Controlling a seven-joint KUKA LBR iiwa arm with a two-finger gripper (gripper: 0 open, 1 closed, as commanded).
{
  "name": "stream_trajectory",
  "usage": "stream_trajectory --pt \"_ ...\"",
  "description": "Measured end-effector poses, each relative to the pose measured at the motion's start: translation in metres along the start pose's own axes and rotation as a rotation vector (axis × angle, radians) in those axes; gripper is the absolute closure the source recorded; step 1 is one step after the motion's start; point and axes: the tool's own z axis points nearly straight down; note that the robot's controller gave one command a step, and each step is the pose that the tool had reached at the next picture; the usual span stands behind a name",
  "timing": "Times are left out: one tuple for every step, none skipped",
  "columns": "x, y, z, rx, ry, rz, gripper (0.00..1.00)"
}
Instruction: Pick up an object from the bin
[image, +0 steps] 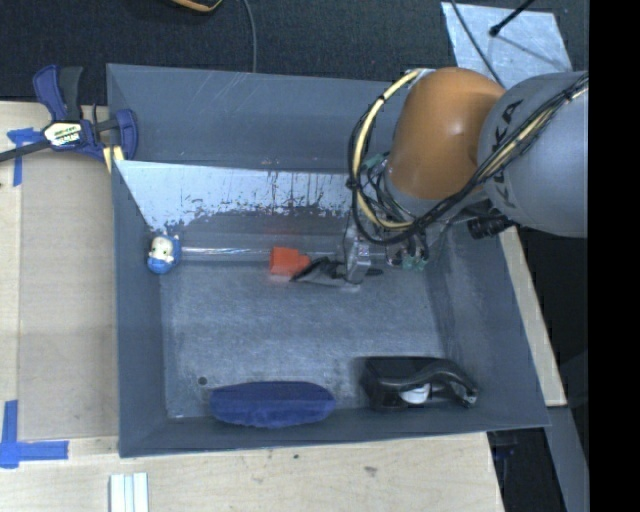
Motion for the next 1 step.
stream_trajectory --pt "0.0058 -0.033 -0.0523 0.002 -0.002 -0.006 1.0"
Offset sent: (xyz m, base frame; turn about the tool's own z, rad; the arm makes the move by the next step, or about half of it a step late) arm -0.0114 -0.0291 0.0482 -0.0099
